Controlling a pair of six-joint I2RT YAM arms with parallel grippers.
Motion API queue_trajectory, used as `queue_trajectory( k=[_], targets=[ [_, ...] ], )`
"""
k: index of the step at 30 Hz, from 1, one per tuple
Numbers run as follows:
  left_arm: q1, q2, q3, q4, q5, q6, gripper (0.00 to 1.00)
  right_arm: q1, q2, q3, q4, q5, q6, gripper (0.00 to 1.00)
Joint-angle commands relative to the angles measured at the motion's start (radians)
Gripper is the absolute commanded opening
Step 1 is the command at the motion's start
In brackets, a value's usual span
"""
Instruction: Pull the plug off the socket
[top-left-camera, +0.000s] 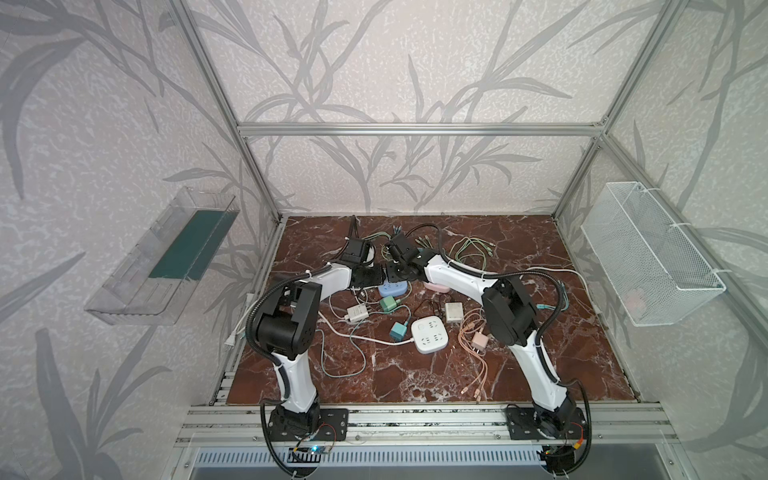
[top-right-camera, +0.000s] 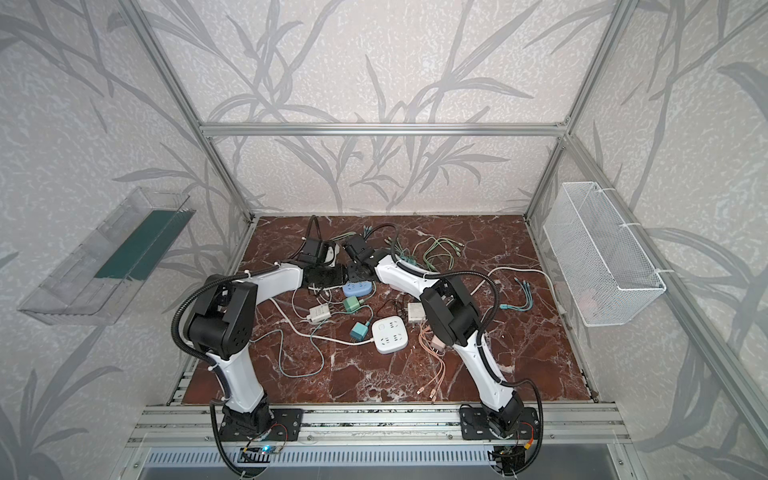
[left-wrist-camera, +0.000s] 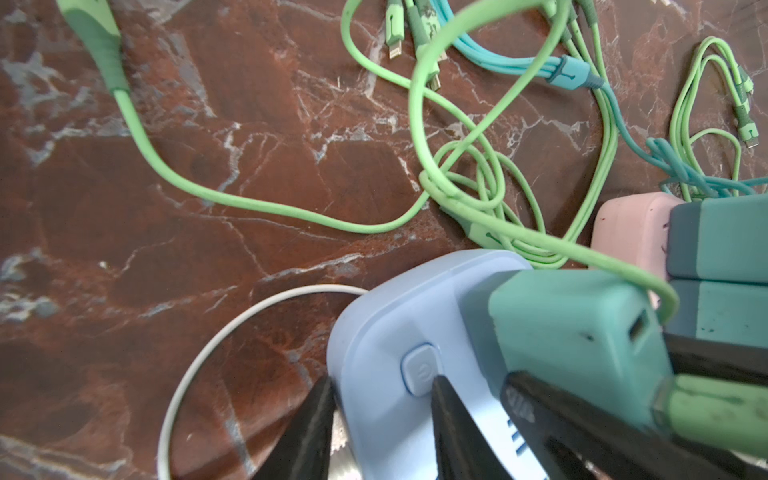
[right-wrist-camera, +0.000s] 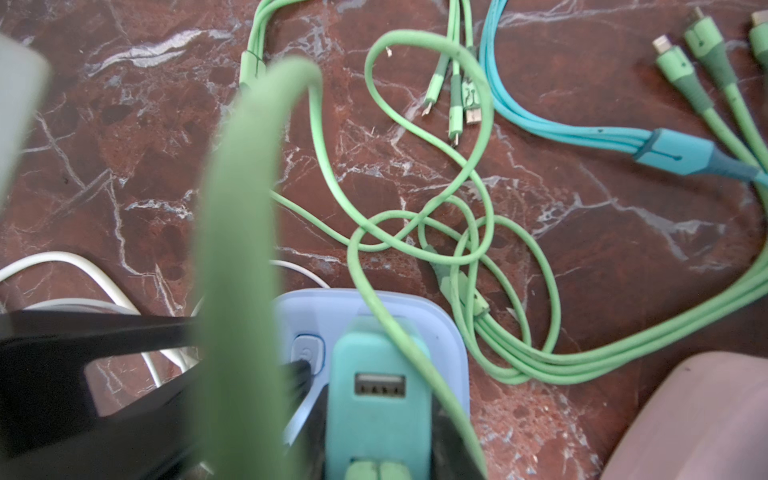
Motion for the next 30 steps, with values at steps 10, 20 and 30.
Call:
queue_trajectory(
  k=[10, 20, 30],
  targets=[
    [0.004, 0.068, -0.032, -0.204, -0.084, 0.029, 0.39, 0.025, -0.078, 0.072, -0.023, 0.061, -0.044, 0.24],
    [0.004, 0.072, -0.033, -0.199, -0.076, 0.028, 0.39, 0.042, -0.037, 0.126, -0.069, 0.102, -0.085, 0.26],
    [0.004, 0.063, -0.032, -0.177, -0.037, 0.008, 0.39, 0.061, 0.022, 0.164, -0.129, 0.155, -0.112, 0.27]
  ],
)
